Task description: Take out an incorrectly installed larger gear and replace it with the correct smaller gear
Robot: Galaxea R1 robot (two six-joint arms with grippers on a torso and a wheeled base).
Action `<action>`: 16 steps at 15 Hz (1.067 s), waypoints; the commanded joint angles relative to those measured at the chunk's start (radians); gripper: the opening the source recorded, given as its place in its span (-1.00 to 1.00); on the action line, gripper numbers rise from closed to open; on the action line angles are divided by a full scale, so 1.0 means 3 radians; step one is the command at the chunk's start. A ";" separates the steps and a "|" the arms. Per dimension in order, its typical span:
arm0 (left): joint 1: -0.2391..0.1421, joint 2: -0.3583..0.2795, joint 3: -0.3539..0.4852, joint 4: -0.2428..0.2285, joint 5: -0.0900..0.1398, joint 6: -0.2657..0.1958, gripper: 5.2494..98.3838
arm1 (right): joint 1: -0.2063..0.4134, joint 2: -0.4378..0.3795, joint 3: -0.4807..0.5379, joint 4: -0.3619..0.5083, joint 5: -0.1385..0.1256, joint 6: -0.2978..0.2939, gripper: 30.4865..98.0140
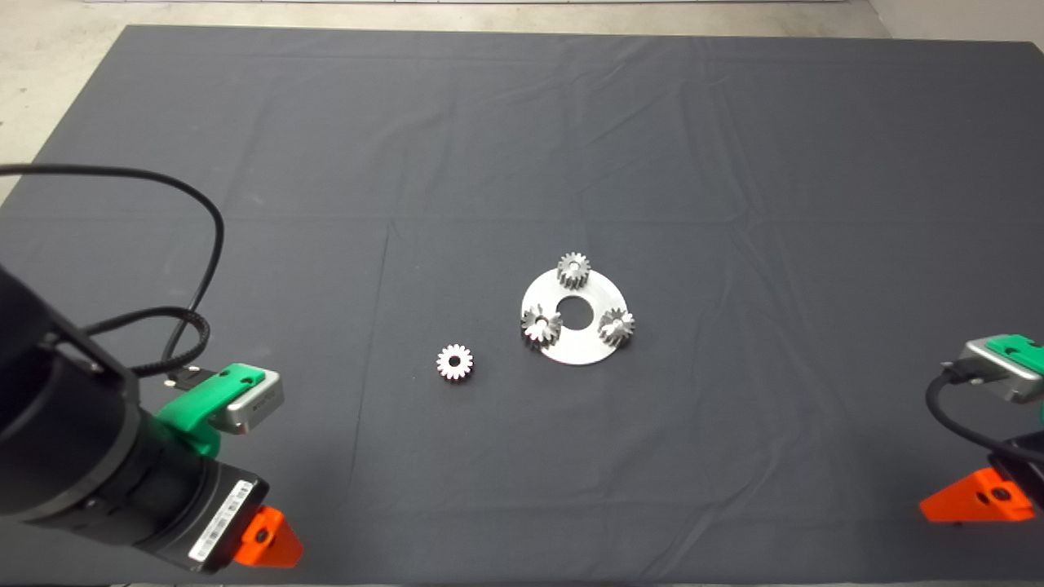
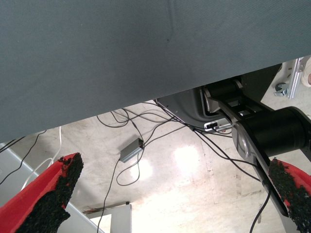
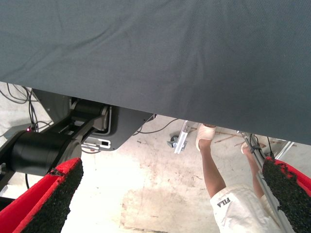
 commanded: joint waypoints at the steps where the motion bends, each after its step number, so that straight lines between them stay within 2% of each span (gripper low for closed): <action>1: -0.0052 0.0144 -0.0282 -0.0005 0.0016 0.0162 1.00 | 0.0050 0.0005 0.0021 0.0106 -0.0001 -0.0018 0.99; 2: -0.0052 0.0243 -0.0434 -0.0005 0.0005 0.0362 1.00 | 0.0050 0.0017 0.0021 0.0101 -0.0001 -0.0018 0.99; 3: -0.0052 0.0360 -0.0629 0.0000 -0.0083 0.0535 1.00 | 0.0050 0.0017 0.0016 0.0101 -0.0001 -0.0018 0.99; 4: -0.0052 0.0439 -0.0766 0.0005 -0.0206 0.0568 1.00 | 0.0050 0.0017 0.0016 0.0101 -0.0001 -0.0018 0.99; 5: -0.0052 0.0521 -0.0870 0.0010 -0.0265 0.0574 1.00 | 0.0050 0.0017 0.0016 0.0103 -0.0001 -0.0018 0.99; 6: -0.0052 0.0631 -0.0940 0.0010 -0.0282 0.0569 1.00 | 0.0050 0.0017 0.0016 0.0101 -0.0006 -0.0018 0.99; 7: -0.0052 0.0782 -0.1008 0.0010 -0.0336 0.0563 1.00 | 0.0050 0.0017 0.0016 0.0101 -0.0006 -0.0018 0.99; 8: -0.0052 0.1004 -0.1074 0.0034 -0.0378 0.0563 1.00 | 0.0048 0.0017 0.0016 0.0101 -0.0006 -0.0018 0.99; 9: -0.0052 0.1177 -0.1117 0.0078 -0.0378 0.0569 1.00 | 0.0050 0.0017 0.0016 0.0101 -0.0011 -0.0018 0.99; 10: -0.0052 0.1289 -0.1132 0.0087 -0.0388 0.0569 1.00 | 0.0050 0.0017 0.0016 0.0101 -0.0011 -0.0018 0.99; 11: -0.0052 0.1344 -0.1137 0.0082 -0.0442 0.0569 1.00 | 0.0050 0.0017 0.0016 0.0101 -0.0011 -0.0018 0.99; 12: -0.0052 0.1365 -0.1137 0.0082 -0.0530 0.0569 1.00 | 0.0050 0.0017 0.0016 0.0101 -0.0016 -0.0018 0.99; 14: -0.0052 0.1436 -0.1132 0.0087 -0.0833 0.0569 1.00 | 0.0050 0.0017 0.0016 0.0101 -0.0016 -0.0018 0.99; 15: -0.0052 0.1512 -0.1142 0.0107 -0.0936 0.0563 1.00 | 0.0048 0.0017 0.0016 0.0106 -0.0011 -0.0018 0.99; 16: -0.0052 0.1618 -0.1173 0.0144 -0.0981 0.0563 1.00 | 0.0050 0.0017 0.0016 0.0106 -0.0011 -0.0013 0.99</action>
